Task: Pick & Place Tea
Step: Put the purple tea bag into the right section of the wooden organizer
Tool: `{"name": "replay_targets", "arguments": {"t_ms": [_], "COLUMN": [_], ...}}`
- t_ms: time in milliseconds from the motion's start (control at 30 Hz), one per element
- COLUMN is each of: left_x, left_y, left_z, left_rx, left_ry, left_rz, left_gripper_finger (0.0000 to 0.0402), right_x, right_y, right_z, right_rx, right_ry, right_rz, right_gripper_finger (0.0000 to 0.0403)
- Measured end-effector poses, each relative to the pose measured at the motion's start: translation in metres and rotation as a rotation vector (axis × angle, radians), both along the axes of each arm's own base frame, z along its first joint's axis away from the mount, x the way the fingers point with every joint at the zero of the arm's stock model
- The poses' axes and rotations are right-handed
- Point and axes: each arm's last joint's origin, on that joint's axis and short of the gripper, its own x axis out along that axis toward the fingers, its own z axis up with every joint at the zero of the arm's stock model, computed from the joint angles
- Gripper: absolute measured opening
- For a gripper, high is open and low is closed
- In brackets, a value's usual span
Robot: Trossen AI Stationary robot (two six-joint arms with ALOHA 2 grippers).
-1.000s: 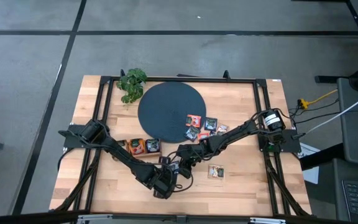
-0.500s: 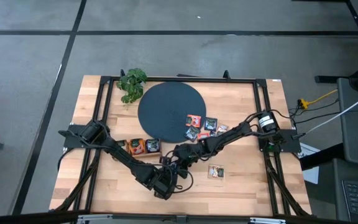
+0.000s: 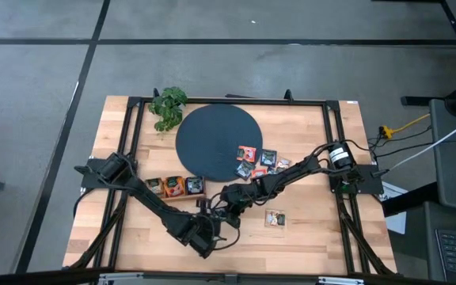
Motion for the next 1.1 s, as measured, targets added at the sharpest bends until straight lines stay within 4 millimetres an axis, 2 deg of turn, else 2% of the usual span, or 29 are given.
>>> {"name": "replay_targets", "arguments": {"t_ms": [200, 333, 567, 733, 900, 1100], "left_x": [-0.012, -0.019, -0.031, -0.047, -0.063, -0.082], "left_y": [-0.009, -0.013, -0.006, 0.006, 0.026, 0.047], "left_z": [0.024, 0.047, 0.083, 0.078, 0.068, 0.067], "left_rx": [-0.034, -0.075, -0.074, -0.192, -0.309, -0.415], "left_ry": [-0.067, -0.129, -0.301, -0.448, -0.591, -0.763], "left_rz": [0.021, 0.012, 0.046, 0.062, 0.111, 0.191], "left_gripper_finger": [0.0006, 0.0006, 0.0006, 0.0006, 0.0006, 0.0016], "right_x": [0.0, -0.002, -0.014, -0.024, -0.028, -0.031], "right_y": [0.0, 0.0, -0.001, 0.007, 0.017, 0.017], "right_z": [0.0, 0.004, 0.034, 0.053, 0.069, 0.091], "right_rx": [-0.009, -0.015, -0.138, -0.25, -0.318, -0.392], "right_ry": [-0.002, -0.003, -0.001, -0.019, -0.088, -0.181], "right_rz": [0.014, 0.026, 0.037, 0.025, 0.003, -0.064], "right_gripper_finger": [0.0017, 0.0016, 0.0015, 0.0017, 0.0016, 0.0017]}}
